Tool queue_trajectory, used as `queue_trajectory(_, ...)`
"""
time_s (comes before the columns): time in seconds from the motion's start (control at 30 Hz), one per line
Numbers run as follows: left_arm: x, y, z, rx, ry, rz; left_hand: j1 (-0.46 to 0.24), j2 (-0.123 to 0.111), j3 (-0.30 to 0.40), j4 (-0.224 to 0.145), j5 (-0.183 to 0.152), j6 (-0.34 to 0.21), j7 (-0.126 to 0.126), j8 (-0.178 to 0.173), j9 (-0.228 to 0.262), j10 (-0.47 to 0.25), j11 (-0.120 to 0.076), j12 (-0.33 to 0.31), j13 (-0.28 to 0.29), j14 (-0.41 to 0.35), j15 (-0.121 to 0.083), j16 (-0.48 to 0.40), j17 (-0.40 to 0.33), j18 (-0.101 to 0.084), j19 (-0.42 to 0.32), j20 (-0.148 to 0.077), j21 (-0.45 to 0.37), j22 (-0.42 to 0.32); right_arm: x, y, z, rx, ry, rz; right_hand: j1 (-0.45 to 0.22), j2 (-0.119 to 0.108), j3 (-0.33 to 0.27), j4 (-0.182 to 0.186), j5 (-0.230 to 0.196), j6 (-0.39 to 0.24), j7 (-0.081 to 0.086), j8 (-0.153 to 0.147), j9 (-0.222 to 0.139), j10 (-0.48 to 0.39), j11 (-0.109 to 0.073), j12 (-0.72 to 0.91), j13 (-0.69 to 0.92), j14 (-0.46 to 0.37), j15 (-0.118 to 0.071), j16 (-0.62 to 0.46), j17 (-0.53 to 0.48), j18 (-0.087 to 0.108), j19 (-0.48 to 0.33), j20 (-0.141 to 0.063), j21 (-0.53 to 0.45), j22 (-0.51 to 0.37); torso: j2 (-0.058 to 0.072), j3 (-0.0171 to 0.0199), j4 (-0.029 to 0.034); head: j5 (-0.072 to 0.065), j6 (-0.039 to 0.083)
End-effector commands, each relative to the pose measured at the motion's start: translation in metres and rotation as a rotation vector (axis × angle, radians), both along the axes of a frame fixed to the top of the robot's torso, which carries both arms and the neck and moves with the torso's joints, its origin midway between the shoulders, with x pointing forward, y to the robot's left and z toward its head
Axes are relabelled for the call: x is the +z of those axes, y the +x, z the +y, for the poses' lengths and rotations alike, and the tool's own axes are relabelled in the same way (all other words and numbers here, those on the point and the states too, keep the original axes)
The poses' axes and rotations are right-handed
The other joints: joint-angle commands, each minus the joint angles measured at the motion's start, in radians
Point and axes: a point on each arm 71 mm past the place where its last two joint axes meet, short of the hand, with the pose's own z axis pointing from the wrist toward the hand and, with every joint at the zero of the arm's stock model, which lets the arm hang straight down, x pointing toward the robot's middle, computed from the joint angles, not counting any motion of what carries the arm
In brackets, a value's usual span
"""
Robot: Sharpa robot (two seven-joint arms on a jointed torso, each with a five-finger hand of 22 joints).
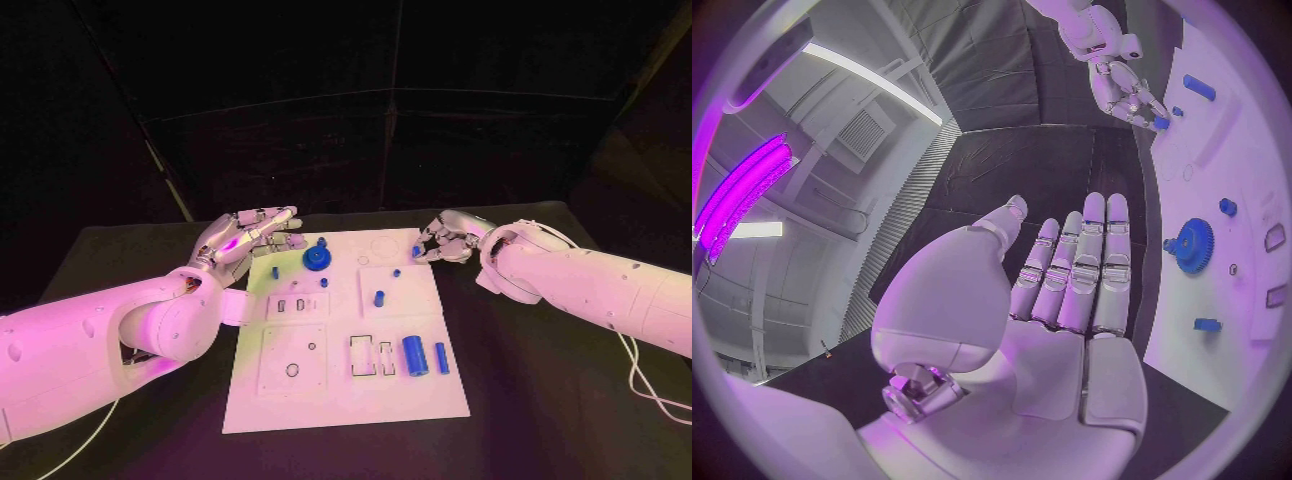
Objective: Assemble the parts on the task board
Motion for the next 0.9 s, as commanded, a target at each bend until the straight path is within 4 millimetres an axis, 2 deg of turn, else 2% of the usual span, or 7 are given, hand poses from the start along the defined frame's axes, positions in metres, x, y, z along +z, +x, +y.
queue_trajectory(0.03,0.0013,-0.0007,-0.0011,-0.015,-0.006,-0.008,0.007,0.003,0.001,-0.008,-0.001,0.003,0.037,-0.007,-0.001,0.000,0.000,-0.004,-0.001,0.006,0.002,-0.004,0.002,0.004,0.008,0.002,-0.006,-0.001,0.0021,0.0005,0.0005,0.004,0.004,-0.020,0.000,0.011,0.006,0.000,-0.006,0.007,0.000,0.003,0.004,0.061,-0.007,0.005,0.196,0.094,-0.006,0.007,0.208,-0.005,0.000,-0.005,0.007,0.001,0.000,-0.0002,0.0003,-0.001,-0.001)
queue_trajectory(0.53,0.0013,-0.0009,-0.0005,-0.015,-0.006,-0.007,0.007,0.004,0.002,-0.009,-0.001,0.003,0.038,-0.007,-0.001,0.000,0.001,-0.005,-0.001,0.006,0.002,-0.005,0.002,0.004,0.008,0.002,-0.007,-0.001,0.0017,0.0011,0.0015,-0.006,0.006,-0.015,-0.023,-0.008,0.000,0.000,-0.008,-0.009,0.006,-0.014,-0.004,0.055,-0.005,-0.003,0.188,0.093,-0.004,0.006,0.205,-0.005,-0.002,-0.007,0.004,-0.005,0.000,0.0003,0.0003,-0.002,-0.002)
queue_trajectory(0.67,0.0012,-0.0009,-0.0004,-0.015,-0.005,-0.006,0.007,0.004,0.002,-0.009,-0.001,0.003,0.038,-0.007,-0.001,0.000,0.001,-0.005,-0.001,0.006,0.002,-0.005,0.002,0.004,0.008,0.002,-0.007,-0.001,0.0015,0.0011,0.0015,-0.009,0.004,-0.011,-0.032,-0.024,-0.002,-0.008,-0.007,-0.063,0.026,-0.049,-0.013,0.046,0.011,-0.015,0.177,0.092,0.008,0.004,0.202,-0.006,-0.006,0.001,-0.001,-0.013,0.000,0.0005,0.0005,-0.001,-0.003)
queue_trajectory(0.8,0.0011,-0.0008,-0.0003,-0.015,-0.005,-0.005,0.007,0.004,0.002,-0.009,-0.001,0.003,0.038,-0.007,-0.001,0.000,0.001,-0.005,-0.001,0.006,0.002,-0.005,0.002,0.004,0.008,0.002,-0.007,-0.001,0.0010,0.0010,0.0019,-0.011,0.003,-0.005,-0.035,-0.031,-0.003,-0.014,-0.008,-0.091,0.035,-0.063,-0.013,0.039,0.020,-0.023,0.169,0.092,0.017,0.003,0.199,-0.005,-0.009,0.009,-0.003,-0.018,0.000,0.0007,0.0002,-0.001,-0.004)
queue_trajectory(0.9,0.0011,-0.0008,-0.0002,-0.015,-0.004,-0.004,0.007,0.004,0.002,-0.009,-0.001,0.003,0.038,-0.007,-0.001,0.000,0.001,-0.005,-0.001,0.006,0.002,-0.005,0.002,0.004,0.008,0.002,-0.007,-0.001,0.0009,0.0010,0.0022,-0.011,0.002,-0.003,-0.035,-0.032,-0.003,-0.015,-0.008,-0.095,0.037,-0.065,-0.012,0.038,0.022,-0.025,0.167,0.092,0.019,0.003,0.198,-0.004,-0.010,0.011,-0.004,-0.019,-0.001,0.0008,0.0003,-0.002,-0.004)
